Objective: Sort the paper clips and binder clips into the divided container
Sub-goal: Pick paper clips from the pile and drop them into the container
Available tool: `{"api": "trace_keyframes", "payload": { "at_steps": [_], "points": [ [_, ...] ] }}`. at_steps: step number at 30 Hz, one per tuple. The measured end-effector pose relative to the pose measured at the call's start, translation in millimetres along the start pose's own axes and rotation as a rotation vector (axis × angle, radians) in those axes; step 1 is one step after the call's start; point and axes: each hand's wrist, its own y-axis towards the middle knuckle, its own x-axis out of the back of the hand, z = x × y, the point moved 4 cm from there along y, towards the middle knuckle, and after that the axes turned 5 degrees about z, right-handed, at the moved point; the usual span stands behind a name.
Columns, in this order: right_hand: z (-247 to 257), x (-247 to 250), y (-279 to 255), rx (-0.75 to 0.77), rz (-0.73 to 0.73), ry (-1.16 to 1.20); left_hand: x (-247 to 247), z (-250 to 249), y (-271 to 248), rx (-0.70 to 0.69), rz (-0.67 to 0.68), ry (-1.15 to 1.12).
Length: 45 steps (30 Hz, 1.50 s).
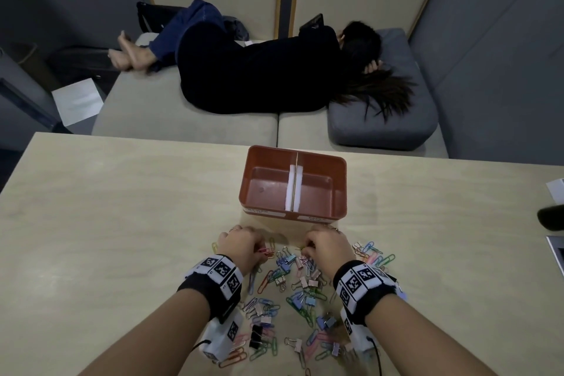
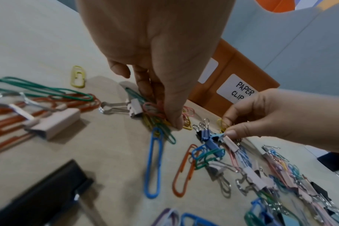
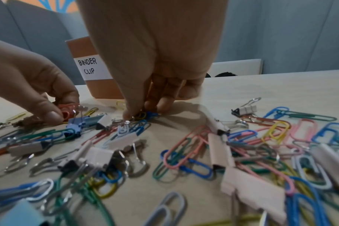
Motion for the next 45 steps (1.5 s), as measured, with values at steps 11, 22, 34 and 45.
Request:
{"api": "trace_keyframes", "payload": {
  "at_steps": [11,22,34,45],
  "points": [
    [4.2,-4.7,-6.9,-0.032,0.034,0.019,3.5,-13.6,-11.4,-0.068,-0.074,0.181],
    [9.0,38.3,-46.7,0.084,0.008,0.184,16.7,-16.4,-24.8,-0.129,-0.043,0.005],
    [-1.9,134.7,-10.9,-0.012,-0.361,0.331,127.2,-88.9,-21.6,-0.270,-0.291,-0.251],
    [-8.9,110.2,-43.4,0.100,-0.260,0.413,110.4,-68.7,-31.0,-0.368,-0.258,-0.309]
  ]
}}
